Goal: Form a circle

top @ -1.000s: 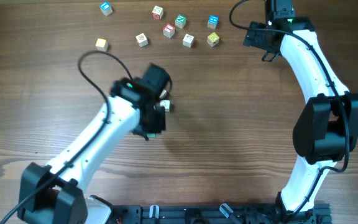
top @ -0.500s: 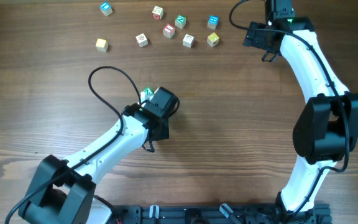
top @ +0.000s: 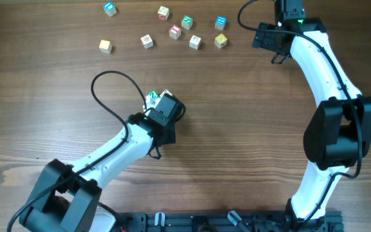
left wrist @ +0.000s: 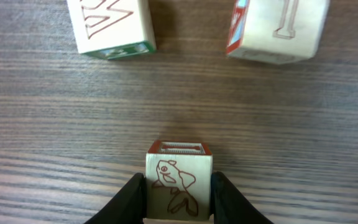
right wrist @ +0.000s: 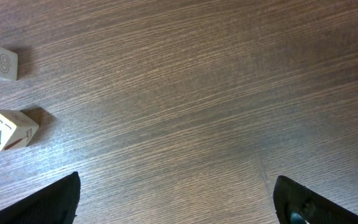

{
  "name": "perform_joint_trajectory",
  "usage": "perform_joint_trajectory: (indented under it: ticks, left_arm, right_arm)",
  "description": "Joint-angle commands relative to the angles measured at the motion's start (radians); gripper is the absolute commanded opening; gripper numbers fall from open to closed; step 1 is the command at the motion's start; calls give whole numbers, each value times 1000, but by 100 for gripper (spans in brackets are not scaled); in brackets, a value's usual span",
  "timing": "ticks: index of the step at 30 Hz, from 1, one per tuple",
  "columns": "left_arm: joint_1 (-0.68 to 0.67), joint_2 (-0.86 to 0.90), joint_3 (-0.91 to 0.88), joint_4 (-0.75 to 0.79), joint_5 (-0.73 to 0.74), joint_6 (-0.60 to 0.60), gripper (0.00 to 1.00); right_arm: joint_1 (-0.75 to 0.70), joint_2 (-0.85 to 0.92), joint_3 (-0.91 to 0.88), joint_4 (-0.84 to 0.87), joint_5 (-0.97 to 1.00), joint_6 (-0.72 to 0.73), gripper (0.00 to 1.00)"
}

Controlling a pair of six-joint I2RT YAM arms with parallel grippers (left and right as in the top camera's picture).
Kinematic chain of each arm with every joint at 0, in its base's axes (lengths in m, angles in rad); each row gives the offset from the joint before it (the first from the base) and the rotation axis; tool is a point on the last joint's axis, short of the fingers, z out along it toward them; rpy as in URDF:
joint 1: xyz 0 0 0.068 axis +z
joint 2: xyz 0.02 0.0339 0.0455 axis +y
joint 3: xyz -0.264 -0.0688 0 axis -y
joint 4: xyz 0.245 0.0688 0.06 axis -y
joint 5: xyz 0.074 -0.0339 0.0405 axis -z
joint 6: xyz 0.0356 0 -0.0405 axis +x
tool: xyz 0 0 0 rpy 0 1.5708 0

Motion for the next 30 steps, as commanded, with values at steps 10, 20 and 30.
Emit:
perform_joint_trajectory:
  ticks: [10,20,30]
  left_arm:
    - [-1,52,-19,55,-44,-10,47]
    - [-1,52,-19,21,-10,-10,64]
    - [-1,52,-19,71,-28,-10,39]
  right_arm:
    - [1,-10,15,2,20,-5,100]
    - [1,-10,15,2,21,-5,100]
    - [1,-10,15,2,21,-5,100]
